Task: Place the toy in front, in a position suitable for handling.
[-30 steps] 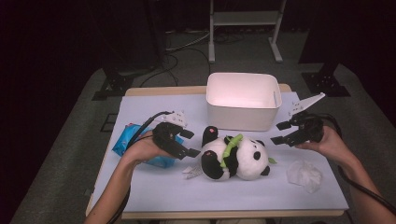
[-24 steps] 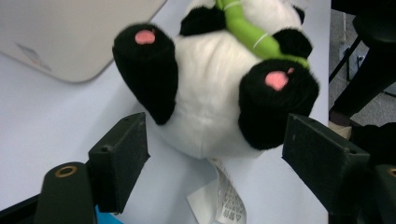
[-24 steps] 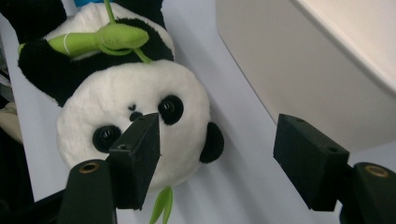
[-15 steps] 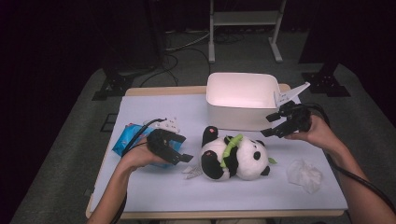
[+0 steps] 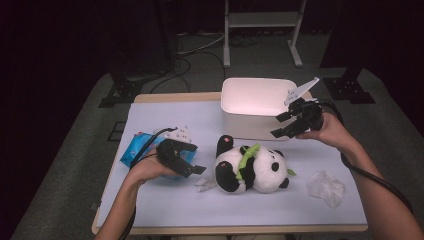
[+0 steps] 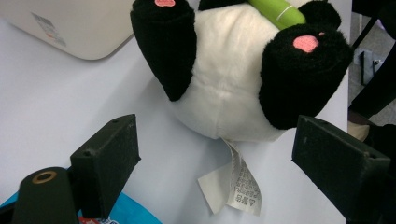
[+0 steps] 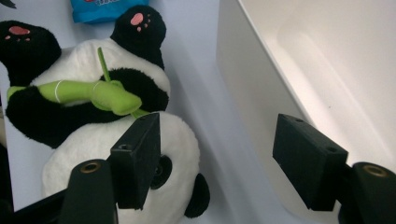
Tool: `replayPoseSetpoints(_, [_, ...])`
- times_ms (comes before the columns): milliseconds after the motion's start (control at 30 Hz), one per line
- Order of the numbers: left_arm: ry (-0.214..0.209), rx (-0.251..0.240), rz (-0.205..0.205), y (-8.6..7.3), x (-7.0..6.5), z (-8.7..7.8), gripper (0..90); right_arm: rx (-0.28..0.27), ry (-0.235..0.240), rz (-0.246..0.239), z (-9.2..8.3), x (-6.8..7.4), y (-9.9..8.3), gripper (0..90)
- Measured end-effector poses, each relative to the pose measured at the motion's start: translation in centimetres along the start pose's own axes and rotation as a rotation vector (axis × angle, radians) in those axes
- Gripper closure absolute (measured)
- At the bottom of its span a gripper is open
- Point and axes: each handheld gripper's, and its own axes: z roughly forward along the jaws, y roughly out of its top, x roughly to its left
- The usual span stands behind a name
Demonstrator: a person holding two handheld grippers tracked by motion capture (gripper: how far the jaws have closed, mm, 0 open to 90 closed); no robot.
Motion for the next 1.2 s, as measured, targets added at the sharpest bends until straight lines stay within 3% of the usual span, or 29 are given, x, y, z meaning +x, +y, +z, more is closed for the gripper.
replayPoseSetpoints(400, [0.003,0.02,-0.011,-0.6,0.0,-0.1,12.2,0.028,-0.003,-0.049,0.9,-1.2,2.9,34.6])
replayPoseSetpoints(733, [0.002,0.028,-0.026,-1.3,-0.1,-0.2,11.3,0.071,-0.007,-0.081,2.9,-2.3,5.1,40.3])
replayPoseSetpoints(1200, [0.015,0.022,-0.027,-1.8,-0.2,-0.4,11.3,0.106,0.0,-0.089,5.3,-3.1,6.1,51.4])
